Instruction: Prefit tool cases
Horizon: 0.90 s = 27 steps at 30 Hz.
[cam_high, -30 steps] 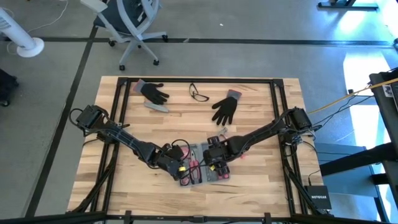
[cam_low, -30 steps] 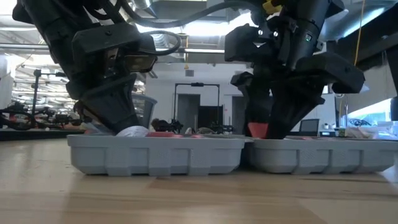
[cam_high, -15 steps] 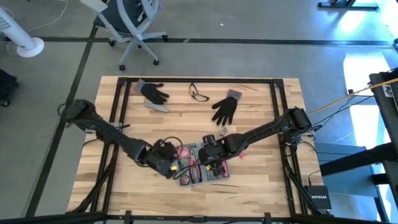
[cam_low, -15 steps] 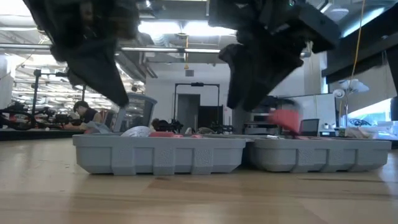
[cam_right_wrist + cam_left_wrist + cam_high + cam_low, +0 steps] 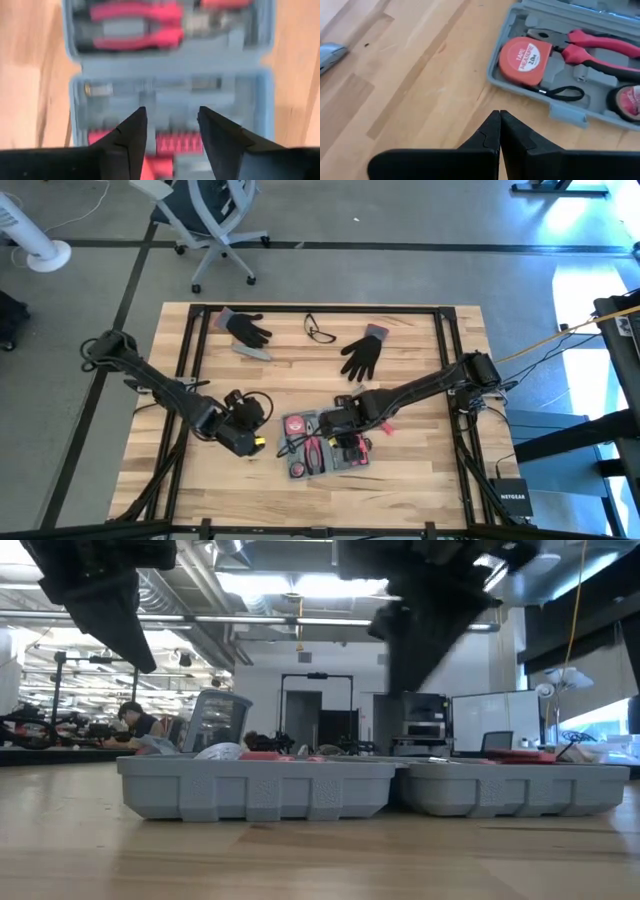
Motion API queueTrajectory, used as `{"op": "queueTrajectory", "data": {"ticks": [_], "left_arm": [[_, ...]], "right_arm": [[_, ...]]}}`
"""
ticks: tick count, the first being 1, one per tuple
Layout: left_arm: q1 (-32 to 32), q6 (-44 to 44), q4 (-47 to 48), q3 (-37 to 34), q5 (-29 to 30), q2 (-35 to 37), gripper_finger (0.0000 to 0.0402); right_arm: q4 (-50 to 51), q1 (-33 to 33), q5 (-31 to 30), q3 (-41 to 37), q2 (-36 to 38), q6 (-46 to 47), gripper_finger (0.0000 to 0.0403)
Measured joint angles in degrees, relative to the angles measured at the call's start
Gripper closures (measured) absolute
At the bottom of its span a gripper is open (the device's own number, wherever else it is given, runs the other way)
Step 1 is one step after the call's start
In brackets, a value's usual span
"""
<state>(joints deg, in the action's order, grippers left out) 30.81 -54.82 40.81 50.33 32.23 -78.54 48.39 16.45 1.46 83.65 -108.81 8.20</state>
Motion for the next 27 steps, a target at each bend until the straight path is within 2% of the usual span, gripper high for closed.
{"op": "queueTrajectory", "data": {"ticks": [6,10,15,23,27], "left_arm": [[0.17,4.15,-1.36,-0.24,0.31,-0.79,0.0401],[0.11,8.54,-1.23,-0.26,0.63,-0.79,0.0401],[0.07,8.79,-1.36,-0.26,0.68,-0.79,0.0401],[0.22,5.73,-1.64,-0.26,0.66,-0.79,0.0401],[0.22,5.33,-2.24,-0.26,0.66,-0.79,0.0401]], "right_arm": [[11.90,1.47,6.25,0.31,0.43,2.49,0.0189],[10.95,4.24,7.09,0.43,1.46,2.12,0.0164],[8.64,8.69,-0.53,-1.91,-0.13,-6.35,0.0141],[6.94,8.90,-5.03,-3.27,-2.86,-3.12,0.0143],[6.21,7.86,-4.78,-3.25,-2.86,-3.04,0.0149]]}}
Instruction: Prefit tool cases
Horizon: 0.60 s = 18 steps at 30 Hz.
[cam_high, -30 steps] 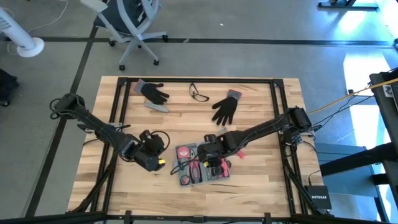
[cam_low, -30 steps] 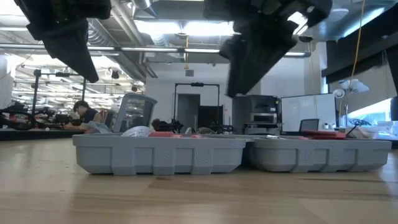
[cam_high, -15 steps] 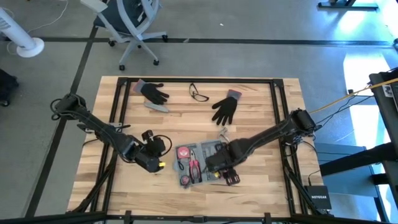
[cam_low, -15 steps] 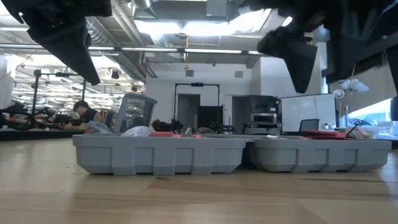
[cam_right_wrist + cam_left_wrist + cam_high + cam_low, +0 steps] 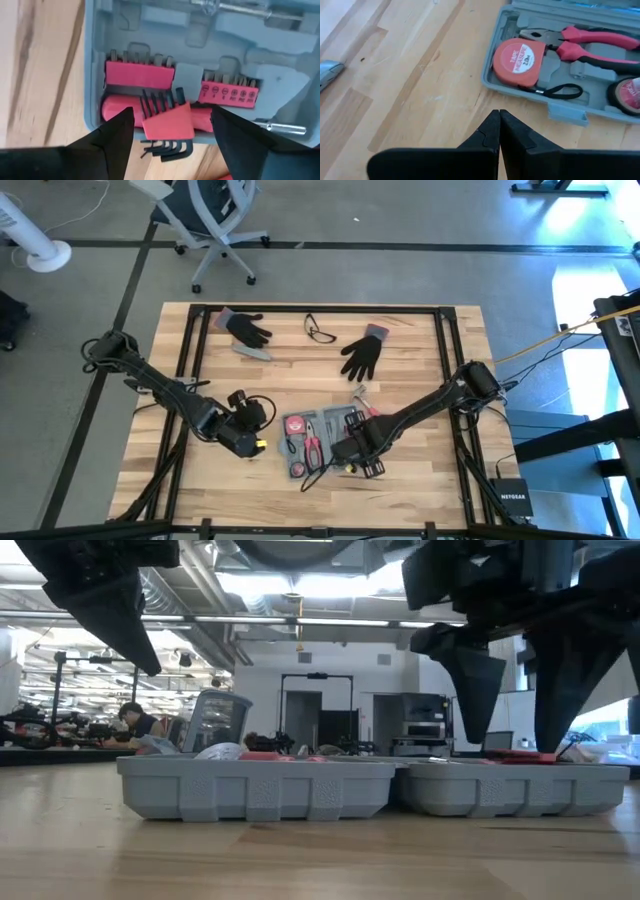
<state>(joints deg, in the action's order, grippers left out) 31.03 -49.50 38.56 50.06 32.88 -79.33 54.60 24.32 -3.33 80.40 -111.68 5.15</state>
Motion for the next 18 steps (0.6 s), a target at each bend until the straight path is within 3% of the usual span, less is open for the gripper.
{"op": "queueTrajectory", "data": {"ticks": [5,18], "left_arm": [[0.02,-1.06,-0.74,0.00,-0.02,0.00,0.0401],[0.02,-3.04,-0.69,0.00,-0.02,0.00,0.0401]], "right_arm": [[-0.64,-0.39,2.97,-2.16,0.00,-1.07,0.0150],[-3.03,-0.35,3.27,-4.28,0.31,-4.07,0.0151]]}}
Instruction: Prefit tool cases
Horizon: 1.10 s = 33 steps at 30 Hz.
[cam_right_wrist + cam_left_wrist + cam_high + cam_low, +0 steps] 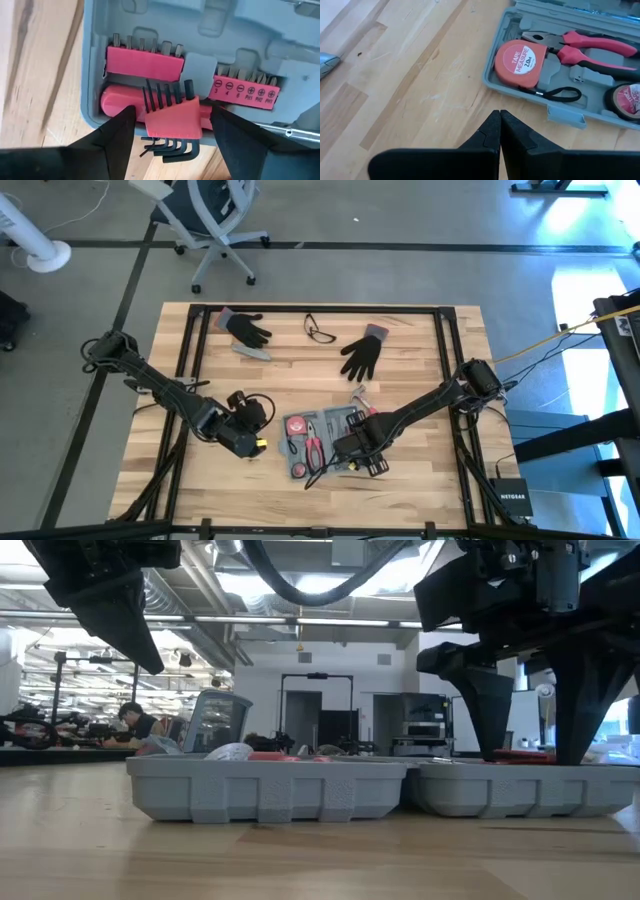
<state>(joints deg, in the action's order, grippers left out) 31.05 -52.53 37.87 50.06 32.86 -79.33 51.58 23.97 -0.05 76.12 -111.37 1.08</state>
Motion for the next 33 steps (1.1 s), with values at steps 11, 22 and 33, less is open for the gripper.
{"op": "queueTrajectory", "data": {"ticks": [11,22,33], "left_arm": [[0.00,0.06,0.04,0.00,0.00,0.00,0.0401],[0.00,0.42,0.16,0.00,0.01,0.00,0.0401],[0.00,1.77,0.25,-0.02,0.02,0.00,0.0401]], "right_arm": [[-1.25,0.09,-0.53,-0.02,-0.09,-0.11,0.0277],[-0.70,0.00,-0.58,0.87,-0.36,0.00,0.0248],[-1.36,-0.04,-1.31,4.53,-0.70,-0.04,0.0313]]}}
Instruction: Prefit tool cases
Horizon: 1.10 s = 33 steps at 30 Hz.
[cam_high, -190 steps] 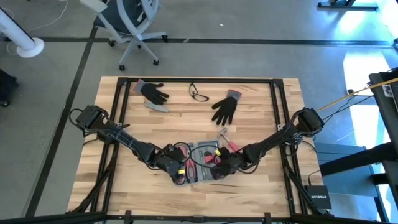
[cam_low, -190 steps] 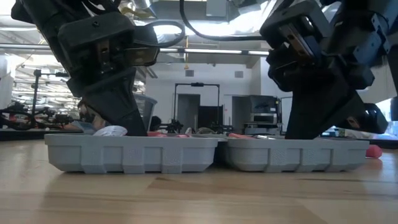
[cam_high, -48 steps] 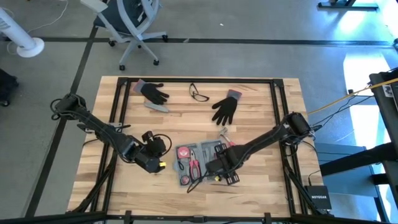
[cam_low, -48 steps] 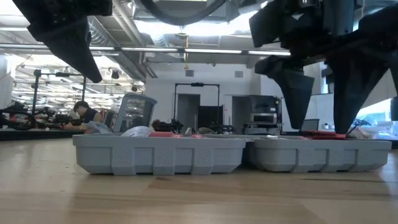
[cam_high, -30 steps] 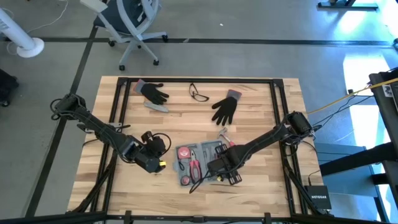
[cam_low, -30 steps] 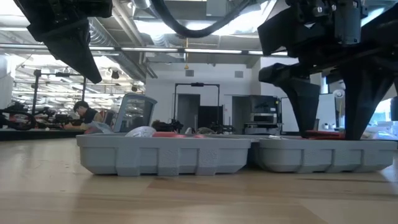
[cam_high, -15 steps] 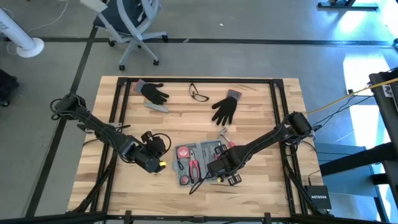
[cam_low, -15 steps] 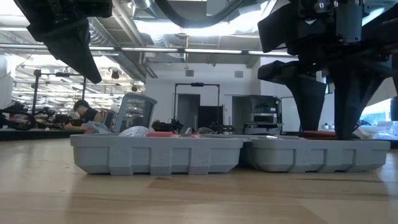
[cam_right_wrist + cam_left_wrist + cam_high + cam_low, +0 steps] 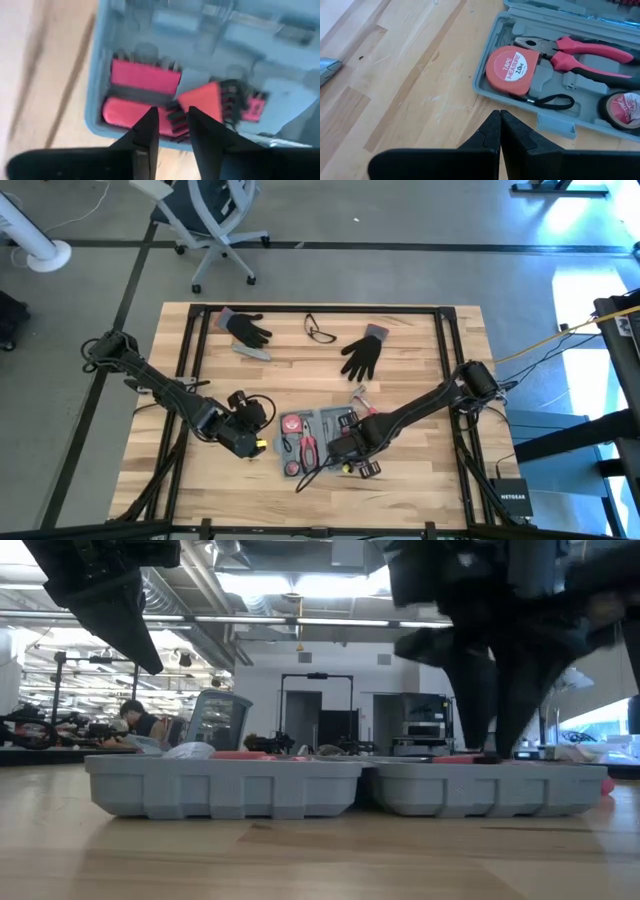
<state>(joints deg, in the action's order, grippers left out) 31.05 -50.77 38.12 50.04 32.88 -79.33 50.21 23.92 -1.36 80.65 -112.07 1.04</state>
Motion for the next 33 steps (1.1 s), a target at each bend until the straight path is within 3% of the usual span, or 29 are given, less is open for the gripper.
{"op": "queueTrajectory", "data": {"ticks": [5,11,15,20,27,30,33], "left_arm": [[-0.02,0.02,0.03,0.00,0.00,0.00,0.0401],[-0.02,0.02,0.28,0.00,0.00,0.00,0.0401],[0.00,0.54,0.28,0.00,-0.02,0.00,0.0401],[-0.02,2.98,0.22,0.00,0.00,0.00,0.0401],[-0.04,3.00,0.01,0.00,-0.28,0.00,0.0401],[-0.04,4.23,-0.06,0.00,-1.40,0.00,0.0401],[-0.04,4.98,-0.07,0.00,-2.22,0.00,0.0401]], "right_arm": [[0.00,-0.02,-0.14,0.89,0.17,0.25,0.0343],[1.70,-0.43,1.54,3.41,0.98,6.51,0.0332],[2.28,-0.37,2.47,5.84,2.56,11.78,0.0297],[5.73,-0.76,2.84,5.75,2.95,31.17,0.0228],[0.61,-2.53,-1.20,2.87,2.95,49.90,0.0135],[-0.01,-4.36,-2.23,1.37,2.70,59.79,0.0115],[-0.84,-5.76,-0.82,0.21,2.31,62.01,0.0112]]}}
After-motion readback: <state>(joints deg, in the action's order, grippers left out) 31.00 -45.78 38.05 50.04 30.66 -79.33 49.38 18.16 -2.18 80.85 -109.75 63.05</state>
